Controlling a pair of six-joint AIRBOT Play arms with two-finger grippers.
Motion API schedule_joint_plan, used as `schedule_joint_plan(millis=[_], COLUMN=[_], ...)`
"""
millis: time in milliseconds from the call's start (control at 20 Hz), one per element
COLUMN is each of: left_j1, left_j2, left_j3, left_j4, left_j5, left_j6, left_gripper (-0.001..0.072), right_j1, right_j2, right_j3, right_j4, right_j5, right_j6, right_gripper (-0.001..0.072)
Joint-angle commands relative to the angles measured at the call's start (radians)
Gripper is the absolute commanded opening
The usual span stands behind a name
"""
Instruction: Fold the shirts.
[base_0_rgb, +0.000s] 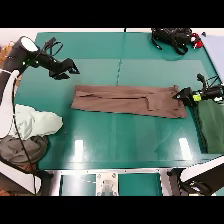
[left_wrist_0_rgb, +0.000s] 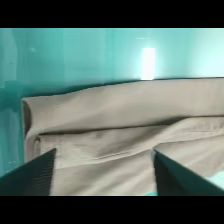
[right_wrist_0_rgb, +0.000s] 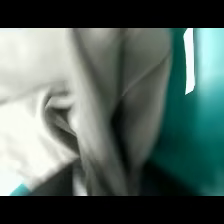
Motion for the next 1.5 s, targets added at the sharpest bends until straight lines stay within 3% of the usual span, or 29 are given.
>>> schedule_joint_plan(millis=[0,50,150,450,650,1000,1100,1250,1450], left_j1=[-0.039,-0.058,-0.099,-0.314,-0.499,-0.659,-0.663,-0.639,-0.481], left_j2=[-0.001,-0.001,-0.001,-0.062,-0.187,-0.349,-0.388,-0.395,-0.306], left_j3=[-0.001,-0.001,-0.001,-0.001,0.000,0.056,0.084,0.089,0.102], left_j4=[-0.011,-0.011,-0.011,-0.022,-0.151,-0.356,-0.435,-0.423,-0.405], left_j5=[0.000,0.005,0.028,0.202,0.407,0.592,0.593,0.512,0.233], left_j6=[0.068,0.078,0.078,0.104,0.159,0.182,0.184,0.202,0.258], left_gripper=[0.0391,0.0263,0.0021,0.0019,0.0019,0.0019,0.0019,0.0019,0.0019], right_j1=[0.032,0.040,0.051,0.082,0.155,0.354,0.391,0.412,0.428], right_j2=[-0.016,-0.016,-0.014,0.101,0.278,0.433,0.433,0.433,0.431], right_j3=[0.011,0.018,0.042,0.180,0.264,0.394,0.394,0.393,0.392], right_j4=[-0.005,-0.005,-0.005,-0.004,0.003,0.003,0.002,0.002,0.003], right_j5=[-0.045,-0.045,-0.032,0.150,0.270,0.289,0.287,0.273,0.250], right_j6=[0.006,0.006,0.006,0.064,0.140,0.222,0.233,0.236,0.270], right_gripper=[0.0176,0.0062,0.0024,0.0024,0.0024,0.0025,0.0025,0.0024,0.0025])
